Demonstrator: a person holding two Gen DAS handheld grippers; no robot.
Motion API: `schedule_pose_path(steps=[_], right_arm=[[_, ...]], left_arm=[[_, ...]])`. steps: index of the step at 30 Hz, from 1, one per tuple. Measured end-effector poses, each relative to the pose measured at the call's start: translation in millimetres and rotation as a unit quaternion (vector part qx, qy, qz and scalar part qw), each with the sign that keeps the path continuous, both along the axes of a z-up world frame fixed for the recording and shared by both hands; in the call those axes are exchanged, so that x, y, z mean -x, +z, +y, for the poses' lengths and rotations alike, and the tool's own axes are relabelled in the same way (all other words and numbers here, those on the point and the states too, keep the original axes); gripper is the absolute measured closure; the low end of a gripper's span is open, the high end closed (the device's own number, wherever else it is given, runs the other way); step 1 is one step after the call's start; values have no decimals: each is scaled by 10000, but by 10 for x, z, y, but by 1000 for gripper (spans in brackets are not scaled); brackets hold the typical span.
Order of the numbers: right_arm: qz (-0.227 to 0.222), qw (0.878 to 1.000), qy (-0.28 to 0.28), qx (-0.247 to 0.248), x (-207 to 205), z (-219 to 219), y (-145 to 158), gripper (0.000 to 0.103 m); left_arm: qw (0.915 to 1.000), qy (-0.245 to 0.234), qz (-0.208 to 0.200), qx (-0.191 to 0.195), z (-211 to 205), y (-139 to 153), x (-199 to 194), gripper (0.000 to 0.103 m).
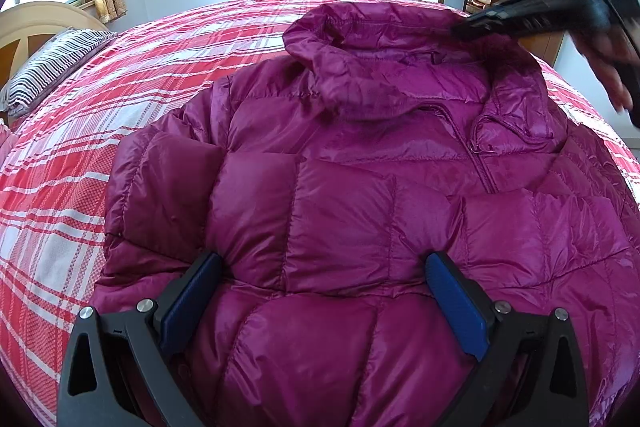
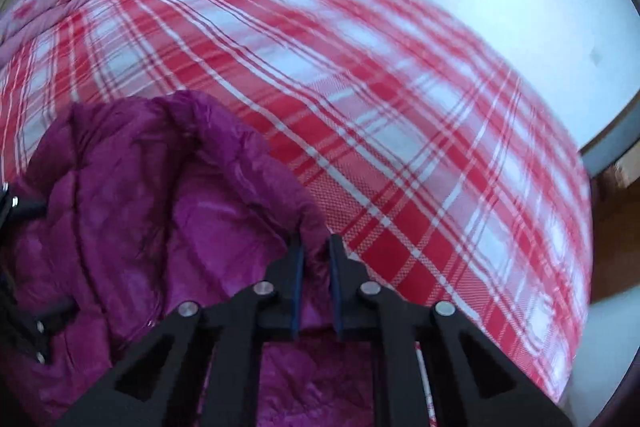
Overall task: Fold large clothes
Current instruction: 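Grasp the jacket side edge with the right gripper and lift it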
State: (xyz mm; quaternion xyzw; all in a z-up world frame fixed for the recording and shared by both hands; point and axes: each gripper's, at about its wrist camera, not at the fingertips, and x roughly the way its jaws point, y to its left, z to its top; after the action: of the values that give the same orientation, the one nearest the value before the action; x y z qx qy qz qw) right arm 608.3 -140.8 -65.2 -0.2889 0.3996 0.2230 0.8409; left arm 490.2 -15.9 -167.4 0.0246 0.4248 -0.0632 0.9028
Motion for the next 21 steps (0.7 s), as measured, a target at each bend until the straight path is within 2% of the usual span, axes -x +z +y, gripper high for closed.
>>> schedule_pose_path(steps=[3, 9, 11, 14, 17, 19, 21], right_arm=[[-580, 9976, 72, 360, 267, 27, -135, 89], [-1079, 9917, -17, 693, 489, 62, -662, 92], [-1389, 9871, -18, 790, 570, 70, -750, 92], [-1670, 9819, -67, 887, 621, 85, -813, 92], [-1640, 9827, -105, 851, 588, 81, -832, 92], [-1612, 9835, -111, 815, 563, 69, -836, 92], [-1621, 9834, -96, 804, 548, 62, -833, 91]], left_arm=[[10000, -1, 2, -4, 1, -1, 1, 1], [10000, 11, -66, 54, 27, 55, 28, 1], [9997, -79, -215, 119, 73, 166, 89, 1], [9970, -240, -733, -65, 118, 575, 101, 1], [9928, 28, -1187, -146, 181, 1132, -251, 1], [9917, 116, -1280, -90, 168, 1304, -596, 1], [9936, 250, -1090, -187, 67, 1315, -1074, 1]])
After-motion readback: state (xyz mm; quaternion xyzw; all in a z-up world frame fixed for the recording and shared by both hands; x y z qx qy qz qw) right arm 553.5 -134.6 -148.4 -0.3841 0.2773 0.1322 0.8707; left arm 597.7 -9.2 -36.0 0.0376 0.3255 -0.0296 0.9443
